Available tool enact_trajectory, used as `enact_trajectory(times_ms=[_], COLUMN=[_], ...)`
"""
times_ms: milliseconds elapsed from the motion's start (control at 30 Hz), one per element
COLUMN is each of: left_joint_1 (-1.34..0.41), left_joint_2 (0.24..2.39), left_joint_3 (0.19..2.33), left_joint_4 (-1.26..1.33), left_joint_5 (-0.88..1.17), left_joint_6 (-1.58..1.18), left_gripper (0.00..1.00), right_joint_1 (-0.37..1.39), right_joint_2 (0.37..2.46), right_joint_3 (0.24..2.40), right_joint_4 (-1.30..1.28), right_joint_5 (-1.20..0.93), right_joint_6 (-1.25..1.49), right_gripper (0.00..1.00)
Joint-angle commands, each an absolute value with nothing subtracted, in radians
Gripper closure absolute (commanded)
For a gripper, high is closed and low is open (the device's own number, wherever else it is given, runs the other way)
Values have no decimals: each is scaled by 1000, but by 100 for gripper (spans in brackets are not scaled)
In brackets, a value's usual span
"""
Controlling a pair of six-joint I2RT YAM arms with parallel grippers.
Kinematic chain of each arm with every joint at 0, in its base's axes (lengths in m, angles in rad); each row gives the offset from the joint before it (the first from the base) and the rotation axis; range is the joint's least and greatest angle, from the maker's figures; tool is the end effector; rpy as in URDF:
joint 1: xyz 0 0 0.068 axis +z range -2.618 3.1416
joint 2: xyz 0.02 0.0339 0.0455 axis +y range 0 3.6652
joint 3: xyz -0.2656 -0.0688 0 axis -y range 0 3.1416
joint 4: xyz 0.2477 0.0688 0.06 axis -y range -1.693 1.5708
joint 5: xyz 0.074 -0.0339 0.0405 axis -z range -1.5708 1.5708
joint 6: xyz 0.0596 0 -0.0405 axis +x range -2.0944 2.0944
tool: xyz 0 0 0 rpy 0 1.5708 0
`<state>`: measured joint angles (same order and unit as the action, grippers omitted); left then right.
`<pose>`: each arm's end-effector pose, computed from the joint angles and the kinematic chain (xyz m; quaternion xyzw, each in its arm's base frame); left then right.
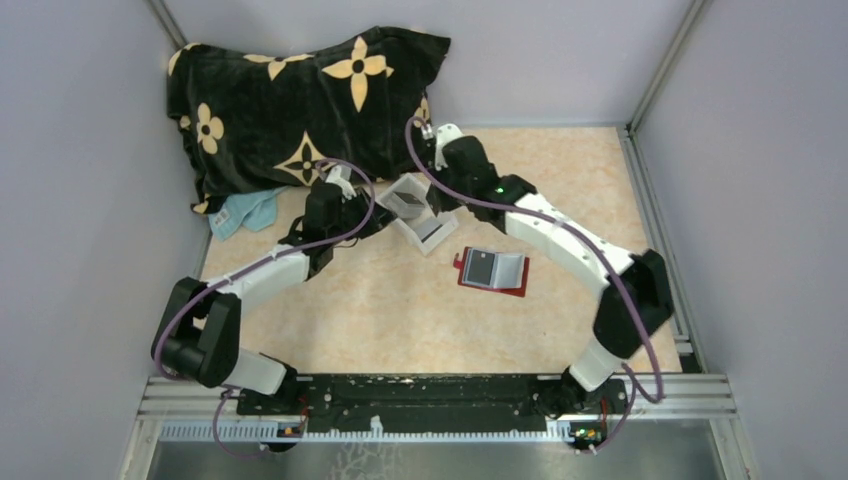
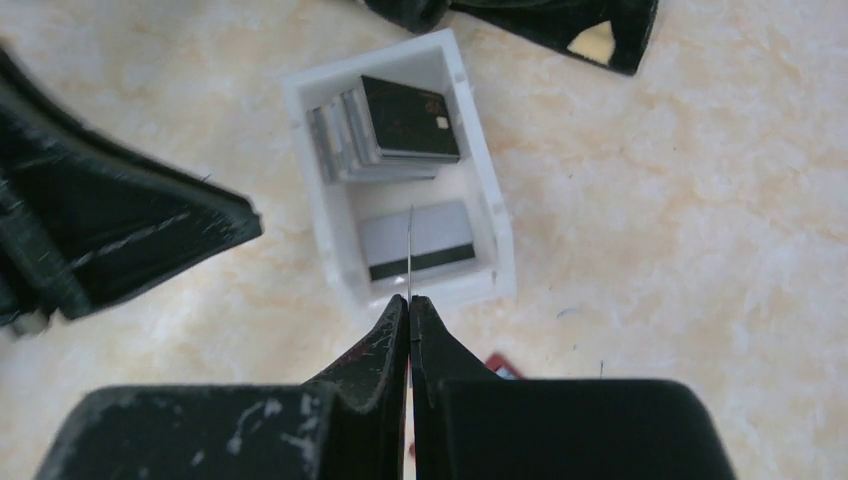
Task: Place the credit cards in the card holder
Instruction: Pick up the credit card from the storage box.
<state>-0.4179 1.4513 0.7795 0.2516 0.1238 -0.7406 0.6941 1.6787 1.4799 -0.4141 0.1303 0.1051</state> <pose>0.3088 -0.1452 0.2157 -0.1013 0.8320 -0.3407 0.4260 0.3217 0.2577 0.3109 -0.2283 0.8562 0.1257 0.4461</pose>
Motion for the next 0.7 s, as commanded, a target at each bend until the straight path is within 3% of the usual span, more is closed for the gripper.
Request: enact_trajectory(times_ms=[0,100,300,667], left_joint_1=[-414,-423,-476,-501], left_joint_2=[1421,1423,1402,1375], left_joint_3=[763,752,749,715], left_joint_4=[343,410,410,403], left_joint_5=[406,594,773,973], left_joint_6=[-633,-618,-522,-459], left_gripper=[69,68,63,62], right_joint_1=[703,703,703,695], right_joint_2=[1430,1305,1139,1093], right_joint_3=[1350,1237,1065,964], right_joint_4=[-414,-436,-438,-392], right_joint_5=[26,-46,-202,-389], right_joint_6=[187,222,290,349], right_gripper=[100,100,100,100])
